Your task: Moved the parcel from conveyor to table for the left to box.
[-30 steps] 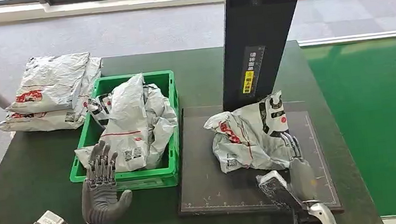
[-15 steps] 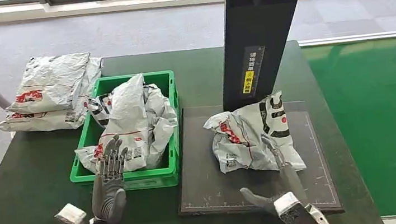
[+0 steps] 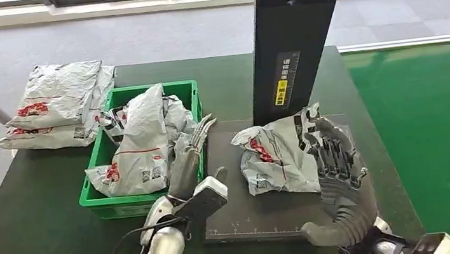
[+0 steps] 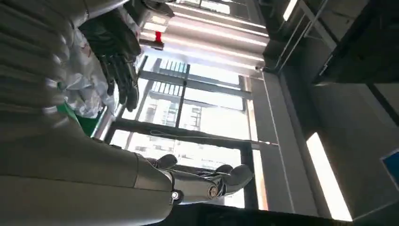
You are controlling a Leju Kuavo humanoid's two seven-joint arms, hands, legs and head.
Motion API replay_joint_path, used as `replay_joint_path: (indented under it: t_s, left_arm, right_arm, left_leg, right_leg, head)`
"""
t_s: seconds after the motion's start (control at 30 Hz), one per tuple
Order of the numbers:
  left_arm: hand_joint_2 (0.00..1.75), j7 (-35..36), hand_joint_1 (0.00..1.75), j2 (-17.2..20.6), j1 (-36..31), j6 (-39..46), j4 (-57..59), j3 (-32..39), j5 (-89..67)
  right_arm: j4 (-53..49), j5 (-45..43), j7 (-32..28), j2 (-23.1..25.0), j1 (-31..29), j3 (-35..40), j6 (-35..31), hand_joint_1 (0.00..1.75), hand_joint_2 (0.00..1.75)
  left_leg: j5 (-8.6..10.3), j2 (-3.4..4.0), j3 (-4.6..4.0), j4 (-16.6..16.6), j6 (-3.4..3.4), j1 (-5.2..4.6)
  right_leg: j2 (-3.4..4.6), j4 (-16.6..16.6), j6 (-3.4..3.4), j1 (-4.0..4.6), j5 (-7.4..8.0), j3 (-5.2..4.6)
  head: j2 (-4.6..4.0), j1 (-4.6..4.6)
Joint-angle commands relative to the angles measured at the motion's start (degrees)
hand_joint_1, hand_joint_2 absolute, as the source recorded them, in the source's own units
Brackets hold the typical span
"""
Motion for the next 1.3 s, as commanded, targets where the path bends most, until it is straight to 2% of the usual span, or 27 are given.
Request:
replay_joint_path:
  t_s: [0.03, 0.13, 0.17, 0.2, 0.27, 0.4, 0.47, 0.53, 0.67, 0.77, 1.23, 1.3]
  left_arm:
    - [0.0, 1.7, 0.0, -3.3, -25.4, 3.8, 38.6, -15.2, -7.9]
    - [0.0, 2.7, 0.0, -3.3, -29.5, 4.7, 45.2, -22.9, -6.6]
    - [0.0, 0.8, 0.0, -3.3, -30.4, 1.8, 46.9, -27.4, -1.8]
    - [1.75, 1.1, 0.0, -3.3, -31.0, 1.3, 47.8, -29.7, -0.9]
    - [1.75, 3.0, 0.0, -3.3, -31.2, 3.1, 48.6, -35.3, -3.1]
    - [1.75, 3.0, 0.0, -3.3, -31.2, 3.1, 48.6, -35.3, -3.1]
    - [1.75, 5.2, 0.0, -3.3, -32.1, 3.2, 50.4, -44.7, -5.7]
    - [1.75, 4.1, 0.0, -3.3, -30.9, -2.7, 51.8, -48.1, -2.8]
    - [1.75, 9.4, 0.0, -3.3, -30.8, -6.0, 54.6, -55.7, -4.4]
    - [1.75, 11.4, 0.0, -3.3, -31.3, -7.6, 57.0, -55.5, -2.7]
    - [1.75, 11.5, 0.0, -3.3, -31.7, -7.8, 57.5, -55.5, -2.6]
    - [1.75, 13.4, 0.0, -3.3, -32.0, -7.2, 58.3, -54.8, -1.6]
  right_arm:
    - [3.0, 4.5, 0.2, 1.8, -5.4, -4.7, -7.0, 0.0, 1.75]
    - [3.3, 3.9, 0.2, 1.3, -5.8, -3.0, -7.6, 0.0, 1.75]
    - [3.8, 3.9, 0.2, 1.1, -6.3, -1.8, -7.7, 0.0, 1.75]
    - [4.1, 4.1, 0.2, 1.0, -6.6, -1.3, -8.0, 0.0, 1.75]
    - [5.0, 4.2, 0.2, 1.1, -6.9, -0.4, -8.0, 0.0, 1.75]
    - [5.0, 4.2, 0.2, 1.1, -6.9, -0.4, -8.0, 0.0, 1.75]
    - [5.9, 3.9, 0.2, 1.2, -7.1, 0.3, -7.5, 0.0, 1.75]
    - [5.9, 4.7, 0.2, 1.3, -7.5, 1.1, -7.6, 0.0, 1.75]
    - [4.9, 5.6, 0.2, 0.4, -6.7, 2.8, -10.1, 0.0, 1.75]
    - [4.0, 5.4, 0.2, 0.1, -6.3, 3.4, -10.5, 0.0, 1.75]
    - [4.1, 5.4, 0.2, 0.1, -6.3, 3.5, -10.6, 0.0, 1.75]
    - [4.7, 5.5, 0.2, 0.0, -6.8, 3.7, -11.0, 0.0, 1.75]
  left_leg:
    - [0.15, -0.53, -0.06, 0.0, 0.01, 0.04]
    - [0.14, -0.42, -0.06, 0.0, 0.07, 0.02]
    - [0.2, -0.48, -0.02, -0.1, 0.08, 0.03]
    - [0.19, -0.41, 0.0, -0.1, 0.08, 0.04]
    - [0.1, -0.15, 0.04, 0.0, 0.07, -0.02]
    - [0.04, 0.02, 0.05, 0.0, 0.06, -0.02]
    - [0.04, -0.01, 0.04, 0.0, 0.07, -0.02]
    - [0.05, 0.02, 0.06, -0.1, 0.06, -0.01]
    - [0.04, 0.09, 0.09, -0.1, 0.07, -0.03]
    - [0.05, 0.06, 0.02, -0.1, 0.07, -0.02]
    - [0.08, 0.1, 0.02, -0.1, 0.1, -0.01]
    - [0.24, 0.2, 0.05, -0.2, 0.09, 0.01]
  right_leg:
    - [-0.55, -0.1, -0.02, 0.04, 0.0, 0.14]
    - [-0.45, -0.1, 0.03, 0.03, 0.03, 0.14]
    - [-0.51, -0.2, 0.03, 0.04, 0.07, 0.2]
    - [-0.42, -0.2, 0.02, 0.05, 0.09, 0.21]
    - [-0.17, -0.1, 0.06, 0.0, 0.1, 0.15]
    - [0.01, -0.1, 0.04, 0.0, 0.1, 0.11]
    - [0.0, -0.1, 0.04, 0.0, 0.1, 0.12]
    - [0.03, -0.1, 0.03, 0.01, 0.11, 0.12]
    - [0.08, -0.1, 0.05, -0.01, 0.1, 0.15]
    - [0.06, -0.1, 0.05, -0.01, 0.09, 0.07]
    - [0.07, -0.1, 0.06, 0.01, 0.16, 0.14]
    - [0.16, -0.3, 0.02, 0.04, 0.34, 0.13]
  head:
    - [0.0, -0.04]
    - [0.0, -0.04]
    - [0.0, 0.0]
    - [0.02, -0.02]
    - [0.0, -0.02]
    - [0.0, -0.02]
    - [0.0, -0.02]
    - [0.0, -0.02]
    - [0.0, -0.02]
    - [0.0, -0.02]
    - [0.0, -0.02]
    - [0.0, -0.02]
